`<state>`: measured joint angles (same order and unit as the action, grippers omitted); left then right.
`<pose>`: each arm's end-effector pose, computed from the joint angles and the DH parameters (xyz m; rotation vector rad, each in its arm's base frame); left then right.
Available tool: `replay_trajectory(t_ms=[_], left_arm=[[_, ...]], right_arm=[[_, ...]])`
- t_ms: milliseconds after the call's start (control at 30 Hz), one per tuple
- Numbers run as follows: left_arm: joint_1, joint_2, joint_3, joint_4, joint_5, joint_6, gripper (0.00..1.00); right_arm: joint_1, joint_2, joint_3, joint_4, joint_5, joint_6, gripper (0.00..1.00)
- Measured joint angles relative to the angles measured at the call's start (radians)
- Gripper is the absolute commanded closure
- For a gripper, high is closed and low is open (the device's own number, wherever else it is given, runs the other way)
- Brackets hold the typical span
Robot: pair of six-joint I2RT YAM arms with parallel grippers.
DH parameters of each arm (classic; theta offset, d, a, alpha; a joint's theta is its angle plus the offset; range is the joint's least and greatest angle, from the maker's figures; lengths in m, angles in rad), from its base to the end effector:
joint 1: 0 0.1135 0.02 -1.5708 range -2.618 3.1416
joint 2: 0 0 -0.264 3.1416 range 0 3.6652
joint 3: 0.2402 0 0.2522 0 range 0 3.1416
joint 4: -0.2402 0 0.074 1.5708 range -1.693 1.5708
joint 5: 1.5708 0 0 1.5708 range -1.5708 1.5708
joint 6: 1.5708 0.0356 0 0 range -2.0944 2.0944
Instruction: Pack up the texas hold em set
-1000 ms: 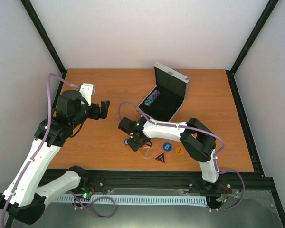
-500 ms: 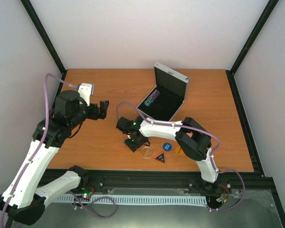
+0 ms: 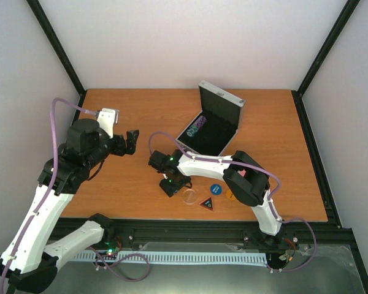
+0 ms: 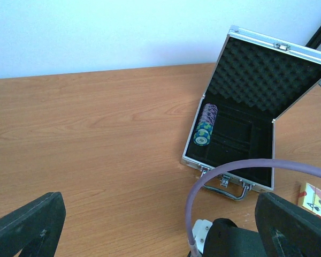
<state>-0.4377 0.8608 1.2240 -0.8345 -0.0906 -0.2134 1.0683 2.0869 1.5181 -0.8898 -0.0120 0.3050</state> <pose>0.1400 -0.0620 0.4071 0.1732 2.0473 -0.3143 0.1929 0.3519 0.1528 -1.1406 2.8394 0.1231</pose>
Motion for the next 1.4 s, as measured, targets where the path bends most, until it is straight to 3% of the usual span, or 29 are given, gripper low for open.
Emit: replay_trajectory(t_ms=[433, 1033, 1200, 1233, 1267, 1300, 1400], left_arm=[[0.0, -0.002, 0.0, -0.001, -0.008, 0.0, 0.0], [0.0, -0.002, 0.0, -0.001, -0.01, 0.0, 0.0], [0.0, -0.002, 0.0, -0.002, -0.011, 0.0, 0.0], [0.0, -0.002, 0.0, -0.002, -0.011, 0.0, 0.0], [0.0, -0.002, 0.0, -0.003, -0.012, 0.0, 0.0], [0.0, -0.002, 0.0, -0.005, -0.014, 0.0, 0.0], [0.0, -0.002, 0.004, -0.011, -0.018, 0.0, 0.0]], right_arm=[[0.0, -0.003, -0.008, 0.006, 0.027, 0.023, 0.65], [0.001, -0.014, 0.035, -0.034, 0.084, 0.026, 0.67], [0.001, -0.014, 0.048, -0.039, 0.085, 0.024, 0.46], [0.001, -0.014, 0.048, -0.039, 0.087, 0.025, 0.35], [0.001, -0.014, 0.048, -0.04, 0.089, 0.024, 0.1], [0.001, -0.014, 0.048, -0.039, 0.09, 0.029, 0.01], [0.001, -0.015, 0.047, -0.038, 0.102, 0.026, 0.0]])
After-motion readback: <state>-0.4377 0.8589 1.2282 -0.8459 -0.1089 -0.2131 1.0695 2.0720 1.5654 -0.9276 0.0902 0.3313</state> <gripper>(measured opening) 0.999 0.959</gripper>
